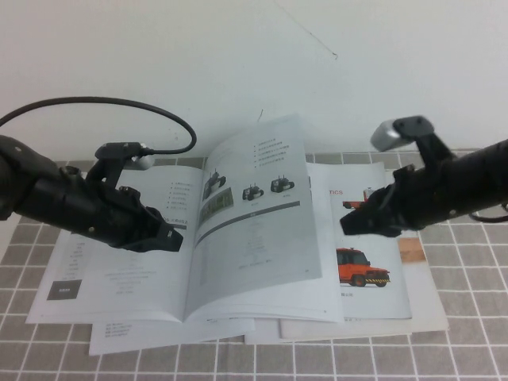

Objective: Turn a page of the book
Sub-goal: Open the closed book

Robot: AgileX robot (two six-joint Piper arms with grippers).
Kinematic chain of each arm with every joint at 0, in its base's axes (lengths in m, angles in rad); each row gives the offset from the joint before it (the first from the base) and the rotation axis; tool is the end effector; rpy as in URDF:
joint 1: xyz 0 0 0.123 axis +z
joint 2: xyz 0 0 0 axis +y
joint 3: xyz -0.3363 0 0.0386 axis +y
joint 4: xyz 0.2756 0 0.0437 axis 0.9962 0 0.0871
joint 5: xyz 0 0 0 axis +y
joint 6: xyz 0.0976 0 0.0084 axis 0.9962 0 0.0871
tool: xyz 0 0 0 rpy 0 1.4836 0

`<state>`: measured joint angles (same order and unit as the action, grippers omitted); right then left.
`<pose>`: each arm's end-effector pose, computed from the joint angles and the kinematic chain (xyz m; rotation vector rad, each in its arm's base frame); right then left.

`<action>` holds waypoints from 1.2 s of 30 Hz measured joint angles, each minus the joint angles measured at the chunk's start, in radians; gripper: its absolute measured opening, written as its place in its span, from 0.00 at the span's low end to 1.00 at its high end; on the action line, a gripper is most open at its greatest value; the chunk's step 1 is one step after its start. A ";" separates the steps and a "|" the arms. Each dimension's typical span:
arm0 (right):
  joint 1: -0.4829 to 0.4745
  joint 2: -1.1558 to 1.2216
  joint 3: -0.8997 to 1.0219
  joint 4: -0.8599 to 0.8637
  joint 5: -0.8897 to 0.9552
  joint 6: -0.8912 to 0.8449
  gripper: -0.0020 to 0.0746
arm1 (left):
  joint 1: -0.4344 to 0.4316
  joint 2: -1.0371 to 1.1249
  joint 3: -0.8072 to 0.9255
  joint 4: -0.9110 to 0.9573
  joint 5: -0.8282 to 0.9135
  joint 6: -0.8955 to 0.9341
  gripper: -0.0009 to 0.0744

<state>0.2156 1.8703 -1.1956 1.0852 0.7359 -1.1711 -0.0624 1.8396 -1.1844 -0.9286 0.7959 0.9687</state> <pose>0.3997 0.1472 0.2291 -0.7637 2.3375 0.8037 0.4025 -0.0814 0.2315 0.5377 2.4981 -0.7534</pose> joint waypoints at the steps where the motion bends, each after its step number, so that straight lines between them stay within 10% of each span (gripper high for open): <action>1: 0.014 0.032 0.000 0.007 0.013 0.002 0.17 | 0.000 0.002 0.000 0.000 -0.001 0.000 0.01; 16: 0.153 0.154 -0.002 0.565 0.072 -0.401 0.09 | 0.000 -0.001 0.000 -0.042 0.062 0.016 0.01; 36: 0.342 0.261 -0.182 0.609 0.068 -0.471 0.09 | 0.000 -0.329 -0.080 -0.084 0.129 0.017 0.01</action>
<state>0.5575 2.1315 -1.3776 1.6940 0.8036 -1.6423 -0.0624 1.5104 -1.2643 -1.0121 0.9245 0.9857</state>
